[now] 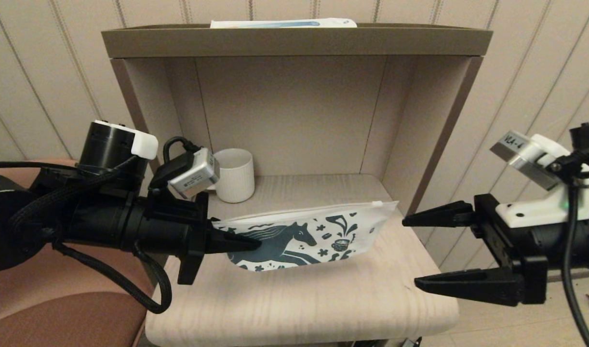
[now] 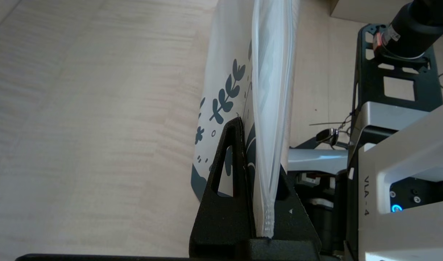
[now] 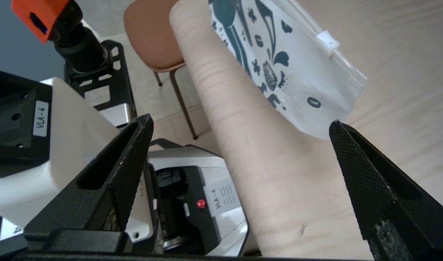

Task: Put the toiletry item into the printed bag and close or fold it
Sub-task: Hand it to the other hand

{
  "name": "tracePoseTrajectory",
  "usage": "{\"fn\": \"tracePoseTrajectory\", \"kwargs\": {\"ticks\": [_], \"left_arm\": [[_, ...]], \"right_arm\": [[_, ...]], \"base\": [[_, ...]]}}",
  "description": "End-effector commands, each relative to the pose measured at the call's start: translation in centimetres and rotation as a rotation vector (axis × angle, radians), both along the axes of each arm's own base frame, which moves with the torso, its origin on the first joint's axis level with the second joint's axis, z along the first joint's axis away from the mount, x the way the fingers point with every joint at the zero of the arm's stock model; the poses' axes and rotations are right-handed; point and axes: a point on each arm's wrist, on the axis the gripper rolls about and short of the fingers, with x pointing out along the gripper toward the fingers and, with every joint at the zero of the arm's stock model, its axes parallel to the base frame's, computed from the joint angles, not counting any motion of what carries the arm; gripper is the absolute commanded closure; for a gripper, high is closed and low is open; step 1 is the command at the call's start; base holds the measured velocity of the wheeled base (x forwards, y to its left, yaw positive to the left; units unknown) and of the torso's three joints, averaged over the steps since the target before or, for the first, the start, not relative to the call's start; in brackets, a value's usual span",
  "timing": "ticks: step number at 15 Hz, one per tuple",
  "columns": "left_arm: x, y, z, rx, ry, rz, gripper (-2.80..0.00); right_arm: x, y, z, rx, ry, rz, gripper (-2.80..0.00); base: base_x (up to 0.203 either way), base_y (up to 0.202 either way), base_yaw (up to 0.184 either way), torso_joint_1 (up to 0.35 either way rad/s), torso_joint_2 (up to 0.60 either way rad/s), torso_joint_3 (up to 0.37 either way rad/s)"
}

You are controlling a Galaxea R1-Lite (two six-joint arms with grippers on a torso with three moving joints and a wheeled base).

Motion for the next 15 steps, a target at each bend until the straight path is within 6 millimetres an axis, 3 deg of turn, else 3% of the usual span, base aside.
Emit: {"fn": "tracePoseTrajectory", "kwargs": {"ticks": [1,6,12,15], "left_arm": [[0.0,0.1,0.1,-0.007,-0.004,-0.004,0.00],[-0.2,0.3,0.5,-0.015,-0.011,-0.007,0.00],[0.0,0.1,-0.1,-0.033,0.034,-0.052,0.00],[0.1,0.0,-0.1,-0.055,0.064,-0.078,0.00]], "right_arm": [[0.5,-0.3,-0.1,-0.001,0.007,-0.014,-2.80],[1.9,-1.1,-0.6,-0.006,0.022,-0.051,-2.80],[4.9,0.1,-1.7,0.003,0.056,0.029,-2.80],[5.0,0.8,-1.4,0.021,0.044,0.086,-2.80]], "base": [[0.000,0.000,0.000,0.000,0.00,0.000],[0.000,0.000,0.000,0.000,0.00,0.000],[0.000,0.000,0.000,0.000,0.00,0.000],[0.000,0.000,0.000,0.000,0.00,0.000]]}}
